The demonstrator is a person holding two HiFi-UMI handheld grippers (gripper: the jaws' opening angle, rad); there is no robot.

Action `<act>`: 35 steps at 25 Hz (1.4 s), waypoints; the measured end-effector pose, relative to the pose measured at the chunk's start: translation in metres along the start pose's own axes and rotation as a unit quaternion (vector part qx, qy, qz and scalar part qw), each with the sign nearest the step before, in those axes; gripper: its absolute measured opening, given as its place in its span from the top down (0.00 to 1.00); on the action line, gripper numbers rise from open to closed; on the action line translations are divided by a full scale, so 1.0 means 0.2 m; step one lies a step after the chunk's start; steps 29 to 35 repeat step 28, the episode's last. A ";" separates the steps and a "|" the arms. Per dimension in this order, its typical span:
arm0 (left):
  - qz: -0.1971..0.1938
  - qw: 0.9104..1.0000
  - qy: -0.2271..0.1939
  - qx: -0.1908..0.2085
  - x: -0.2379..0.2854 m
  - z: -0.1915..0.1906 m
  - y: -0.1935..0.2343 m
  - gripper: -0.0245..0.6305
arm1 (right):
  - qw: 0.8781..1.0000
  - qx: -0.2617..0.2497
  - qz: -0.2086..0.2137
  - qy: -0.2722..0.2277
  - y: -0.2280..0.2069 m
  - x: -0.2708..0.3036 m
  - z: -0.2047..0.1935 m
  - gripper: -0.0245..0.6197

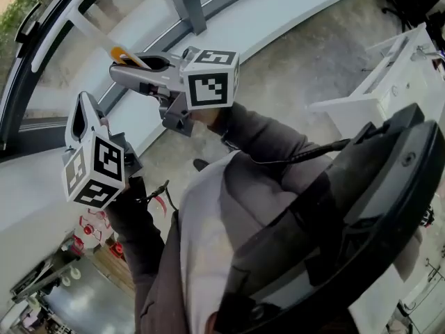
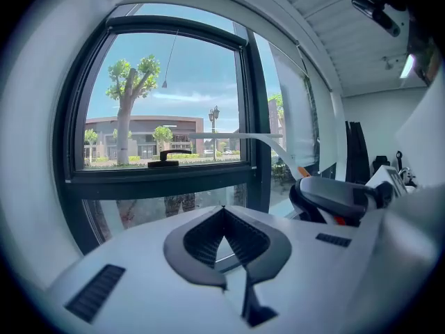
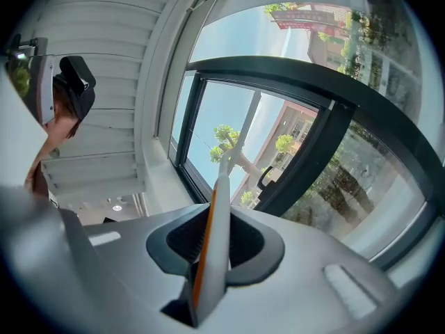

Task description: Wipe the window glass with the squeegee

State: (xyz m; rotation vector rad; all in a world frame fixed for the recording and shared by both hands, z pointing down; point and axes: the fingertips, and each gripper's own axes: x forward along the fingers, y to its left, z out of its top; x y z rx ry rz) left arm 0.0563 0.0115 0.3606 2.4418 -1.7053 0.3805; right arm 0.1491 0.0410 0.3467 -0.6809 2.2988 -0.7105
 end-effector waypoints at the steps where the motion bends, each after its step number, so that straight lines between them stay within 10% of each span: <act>1: -0.003 1.000 -0.004 0.004 -0.07 -0.02 0.00 0.96 | 1.000 -0.010 0.000 -0.004 0.06 -0.01 -0.02 0.87; 35: -0.060 0.998 0.011 0.004 -0.17 -0.13 0.14 0.96 | 0.998 -0.025 -0.043 -0.036 0.18 0.05 -0.17 0.88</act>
